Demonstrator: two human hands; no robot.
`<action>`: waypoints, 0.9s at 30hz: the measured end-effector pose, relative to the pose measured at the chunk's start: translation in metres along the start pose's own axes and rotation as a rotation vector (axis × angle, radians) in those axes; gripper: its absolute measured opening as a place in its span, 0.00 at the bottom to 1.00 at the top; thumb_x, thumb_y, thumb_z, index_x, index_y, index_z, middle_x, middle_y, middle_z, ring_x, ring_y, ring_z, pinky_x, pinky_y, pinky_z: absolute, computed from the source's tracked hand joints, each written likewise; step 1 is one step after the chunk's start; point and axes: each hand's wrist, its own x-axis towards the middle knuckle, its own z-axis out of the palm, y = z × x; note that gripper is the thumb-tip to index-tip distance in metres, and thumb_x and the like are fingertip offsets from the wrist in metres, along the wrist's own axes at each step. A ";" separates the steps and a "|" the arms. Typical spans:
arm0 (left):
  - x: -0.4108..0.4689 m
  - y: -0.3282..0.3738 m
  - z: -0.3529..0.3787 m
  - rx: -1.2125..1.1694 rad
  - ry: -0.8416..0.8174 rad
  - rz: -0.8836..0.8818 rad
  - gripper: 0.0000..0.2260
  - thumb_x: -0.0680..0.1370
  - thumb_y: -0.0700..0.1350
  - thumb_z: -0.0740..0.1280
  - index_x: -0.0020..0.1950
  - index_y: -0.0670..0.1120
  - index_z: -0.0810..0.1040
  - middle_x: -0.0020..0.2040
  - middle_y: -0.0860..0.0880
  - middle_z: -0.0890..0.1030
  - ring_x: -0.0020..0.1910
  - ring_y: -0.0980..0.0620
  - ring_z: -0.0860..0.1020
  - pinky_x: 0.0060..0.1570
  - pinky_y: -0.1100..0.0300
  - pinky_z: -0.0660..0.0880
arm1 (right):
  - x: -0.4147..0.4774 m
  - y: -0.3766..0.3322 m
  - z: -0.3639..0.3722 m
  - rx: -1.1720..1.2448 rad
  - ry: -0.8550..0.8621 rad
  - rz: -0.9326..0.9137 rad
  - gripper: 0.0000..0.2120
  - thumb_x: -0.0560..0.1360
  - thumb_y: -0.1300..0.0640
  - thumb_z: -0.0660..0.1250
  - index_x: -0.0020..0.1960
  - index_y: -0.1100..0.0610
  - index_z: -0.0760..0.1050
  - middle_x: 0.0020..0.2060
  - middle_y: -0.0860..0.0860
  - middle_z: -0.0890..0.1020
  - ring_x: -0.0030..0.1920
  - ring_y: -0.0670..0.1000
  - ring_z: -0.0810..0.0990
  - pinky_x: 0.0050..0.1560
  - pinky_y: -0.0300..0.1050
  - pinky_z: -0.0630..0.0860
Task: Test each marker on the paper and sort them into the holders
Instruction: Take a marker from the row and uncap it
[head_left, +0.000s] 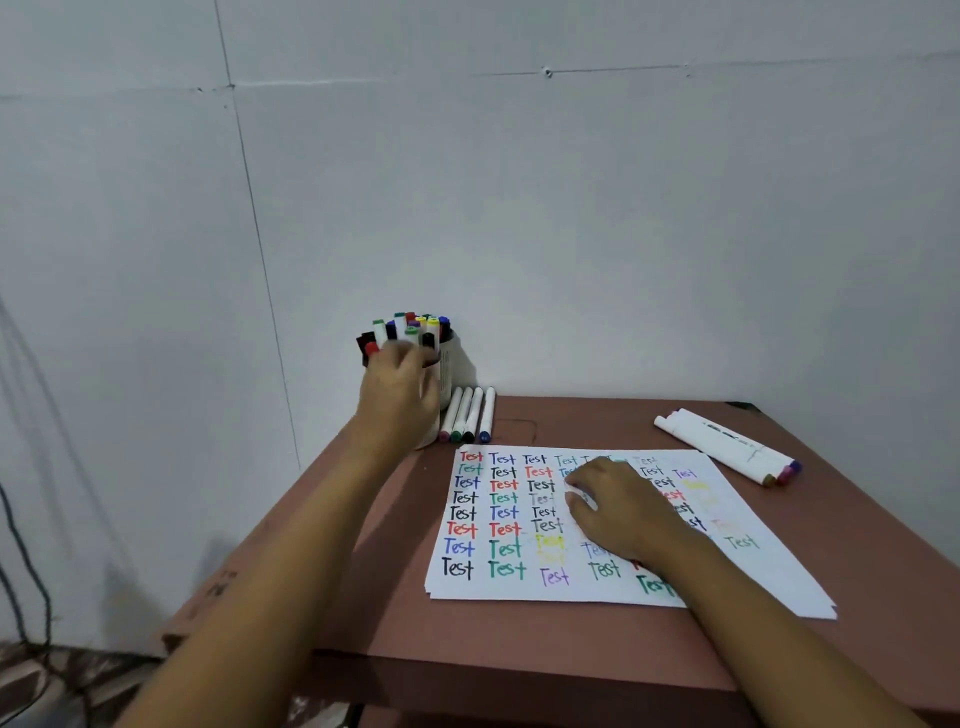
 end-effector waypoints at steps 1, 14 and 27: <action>-0.012 0.005 0.006 -0.030 -0.080 -0.048 0.10 0.76 0.38 0.63 0.55 0.38 0.79 0.54 0.39 0.77 0.52 0.40 0.75 0.50 0.49 0.75 | 0.001 -0.001 -0.003 -0.026 -0.027 0.005 0.17 0.79 0.50 0.57 0.66 0.54 0.72 0.64 0.50 0.74 0.64 0.53 0.70 0.62 0.47 0.69; -0.062 0.006 0.036 -0.004 -0.703 -0.185 0.16 0.81 0.48 0.55 0.65 0.44 0.73 0.68 0.46 0.70 0.64 0.48 0.69 0.64 0.54 0.66 | 0.073 -0.040 0.008 0.145 0.053 0.115 0.12 0.78 0.54 0.61 0.50 0.61 0.77 0.47 0.57 0.81 0.45 0.57 0.79 0.46 0.48 0.77; -0.063 0.002 0.042 -0.005 -0.686 -0.197 0.17 0.81 0.49 0.56 0.67 0.46 0.71 0.70 0.48 0.68 0.66 0.49 0.68 0.66 0.53 0.64 | 0.122 -0.064 0.050 0.114 0.094 0.227 0.14 0.76 0.49 0.66 0.52 0.59 0.79 0.47 0.55 0.81 0.51 0.58 0.78 0.51 0.48 0.73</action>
